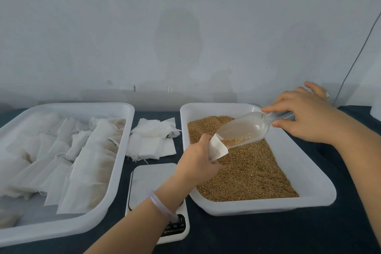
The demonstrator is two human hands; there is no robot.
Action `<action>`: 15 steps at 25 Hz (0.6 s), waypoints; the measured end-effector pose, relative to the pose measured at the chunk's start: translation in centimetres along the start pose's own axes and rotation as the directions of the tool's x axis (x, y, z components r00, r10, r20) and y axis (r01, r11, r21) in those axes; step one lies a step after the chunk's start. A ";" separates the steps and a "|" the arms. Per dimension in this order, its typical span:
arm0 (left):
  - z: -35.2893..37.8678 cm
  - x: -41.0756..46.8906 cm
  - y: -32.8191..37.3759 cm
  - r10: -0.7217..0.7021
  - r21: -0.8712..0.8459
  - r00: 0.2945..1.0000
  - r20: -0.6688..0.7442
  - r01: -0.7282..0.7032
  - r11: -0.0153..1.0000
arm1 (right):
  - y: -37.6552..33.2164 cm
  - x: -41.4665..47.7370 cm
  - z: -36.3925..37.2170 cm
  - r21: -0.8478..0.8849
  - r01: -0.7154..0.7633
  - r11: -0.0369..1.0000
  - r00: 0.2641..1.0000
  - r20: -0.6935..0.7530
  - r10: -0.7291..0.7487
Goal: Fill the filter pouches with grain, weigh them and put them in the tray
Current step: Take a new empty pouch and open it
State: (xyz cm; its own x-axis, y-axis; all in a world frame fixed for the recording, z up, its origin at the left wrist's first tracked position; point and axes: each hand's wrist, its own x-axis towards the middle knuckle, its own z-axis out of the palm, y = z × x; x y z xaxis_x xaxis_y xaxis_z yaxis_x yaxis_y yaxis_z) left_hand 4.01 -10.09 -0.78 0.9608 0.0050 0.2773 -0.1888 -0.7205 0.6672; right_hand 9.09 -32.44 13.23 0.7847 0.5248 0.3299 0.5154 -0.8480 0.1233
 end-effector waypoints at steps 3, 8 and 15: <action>0.0 -0.1 0.0 0.005 -0.013 1.000 0.000 -0.005 1.000 | 0.0 0.0 0.1 0.024 0.007 1.000 1.000 -0.028 -0.006; 0.0 -0.1 -0.1 -0.018 -0.070 1.000 -0.005 0.017 0.997 | 0.1 -0.2 0.6 0.069 -0.003 0.998 1.000 -0.021 0.005; -0.9 -0.8 -0.9 -0.050 -0.359 0.999 0.017 0.053 0.932 | 1.9 -1.2 4.6 0.196 -0.244 0.950 0.959 0.195 0.206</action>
State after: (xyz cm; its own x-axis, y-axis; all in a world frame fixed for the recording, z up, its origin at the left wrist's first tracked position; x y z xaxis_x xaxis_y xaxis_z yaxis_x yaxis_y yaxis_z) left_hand 3.21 -8.82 -0.97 0.9724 0.0287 0.2317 -0.1983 -0.4222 0.8846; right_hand 10.69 -34.38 8.78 0.9258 0.3429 0.1591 0.3657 -0.9191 -0.1469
